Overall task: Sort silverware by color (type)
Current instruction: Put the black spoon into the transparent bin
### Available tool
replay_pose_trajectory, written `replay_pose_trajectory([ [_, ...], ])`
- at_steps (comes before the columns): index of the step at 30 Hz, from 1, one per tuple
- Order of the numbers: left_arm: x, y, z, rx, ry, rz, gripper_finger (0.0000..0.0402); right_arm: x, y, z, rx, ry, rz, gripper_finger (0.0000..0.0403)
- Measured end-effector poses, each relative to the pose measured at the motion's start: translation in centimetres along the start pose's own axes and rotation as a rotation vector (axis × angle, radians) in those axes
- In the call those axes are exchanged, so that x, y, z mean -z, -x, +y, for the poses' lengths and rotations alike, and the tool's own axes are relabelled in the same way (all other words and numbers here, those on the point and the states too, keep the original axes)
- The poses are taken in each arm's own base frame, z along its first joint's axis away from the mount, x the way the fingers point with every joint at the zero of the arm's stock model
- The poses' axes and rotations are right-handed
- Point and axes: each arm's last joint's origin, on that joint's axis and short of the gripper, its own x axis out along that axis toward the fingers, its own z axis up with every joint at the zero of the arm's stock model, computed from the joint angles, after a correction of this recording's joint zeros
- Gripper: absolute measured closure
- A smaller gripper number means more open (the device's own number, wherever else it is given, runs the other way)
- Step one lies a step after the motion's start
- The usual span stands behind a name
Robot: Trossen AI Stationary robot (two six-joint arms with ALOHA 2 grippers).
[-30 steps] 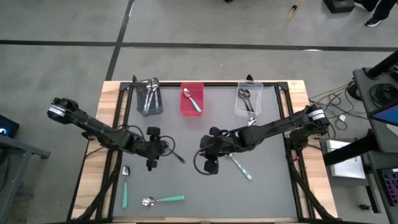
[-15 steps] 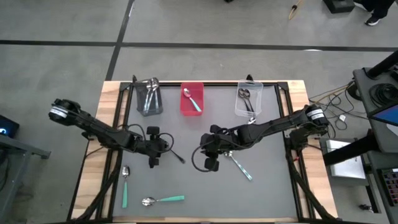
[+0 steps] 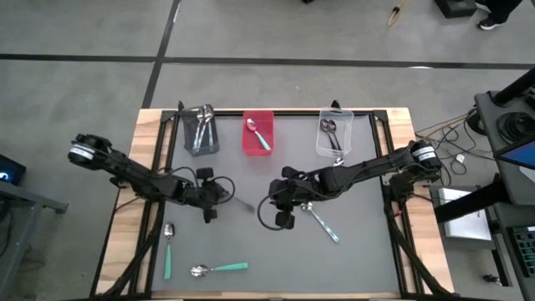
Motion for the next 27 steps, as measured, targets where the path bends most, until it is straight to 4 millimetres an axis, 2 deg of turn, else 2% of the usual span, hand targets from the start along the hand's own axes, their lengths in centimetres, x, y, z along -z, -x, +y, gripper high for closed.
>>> replay_pose_trajectory([
  [3, -0.1, 0.1, 0.3, -0.022, 0.052, -0.011, 0.0377, 0.0, -0.1, -0.1, 0.038, -0.005, -0.021, 0.0342],
  [5, -0.5, 0.2, 0.4, -0.002, 0.094, -0.020, 0.0394, 0.1, -0.2, -0.2, 0.071, -0.001, -0.026, 0.0342],
  [8, -1.8, 0.7, 0.4, 0.064, 0.111, -0.036, 0.0394, 0.2, -0.2, -0.4, 0.127, 0.011, -0.039, 0.0342],
  [10, -3.5, 1.1, 0.5, 0.081, 0.115, -0.080, 0.0399, 0.1, -0.2, -0.6, 0.159, 0.022, -0.049, 0.0342],
  [16, -7.8, 2.9, 1.1, 0.100, 0.059, -0.100, 0.0401, -0.4, -0.3, -0.6, 0.100, 0.040, -0.082, 0.0339],
  [20, -10.2, 4.1, 1.8, 0.086, 0.013, -0.114, 0.0401, -0.6, -0.3, -0.6, 0.070, 0.040, -0.092, 0.0308],
  [27, -13.5, 5.5, 2.7, 0.068, -0.035, -0.181, 0.0401, -0.7, -0.3, -0.9, 0.116, 0.036, -0.108, 0.0218],
])
